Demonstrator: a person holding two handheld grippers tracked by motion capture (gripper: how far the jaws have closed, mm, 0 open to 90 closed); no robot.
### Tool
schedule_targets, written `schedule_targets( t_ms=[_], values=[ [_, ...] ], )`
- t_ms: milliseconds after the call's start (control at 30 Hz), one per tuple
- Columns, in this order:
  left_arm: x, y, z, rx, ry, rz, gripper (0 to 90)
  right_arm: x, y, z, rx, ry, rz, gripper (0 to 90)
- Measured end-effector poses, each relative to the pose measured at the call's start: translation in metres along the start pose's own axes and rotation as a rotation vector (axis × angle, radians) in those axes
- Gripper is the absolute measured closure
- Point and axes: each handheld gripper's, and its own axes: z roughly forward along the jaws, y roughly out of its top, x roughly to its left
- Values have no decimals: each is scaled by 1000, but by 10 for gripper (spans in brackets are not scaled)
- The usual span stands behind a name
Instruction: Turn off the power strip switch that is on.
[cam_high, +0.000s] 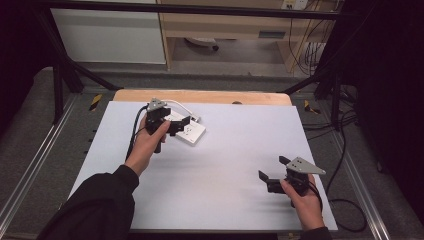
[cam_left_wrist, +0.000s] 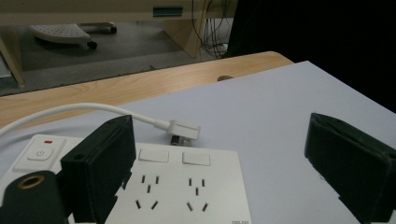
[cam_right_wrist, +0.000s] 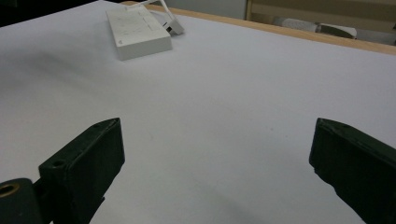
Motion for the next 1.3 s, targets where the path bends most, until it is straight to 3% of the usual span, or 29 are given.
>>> schedule_targets(
  t_ms=[333, 800, 1000, 1300],
  values=[
    [8, 0, -30, -10, -6, -21, 71, 0, 0, 0, 3, 0, -7, 38],
    [13, -12, -62, 116, 2, -10, 80, 1, 0, 1, 7, 0, -11, 38],
    [13, -20, -74, 154, 3, 18, 81, 0, 0, 1, 9, -3, -12, 38],
    [8, -38, -91, 174, -5, 10, 81, 1, 0, 2, 16, -6, -16, 38]
  ],
)
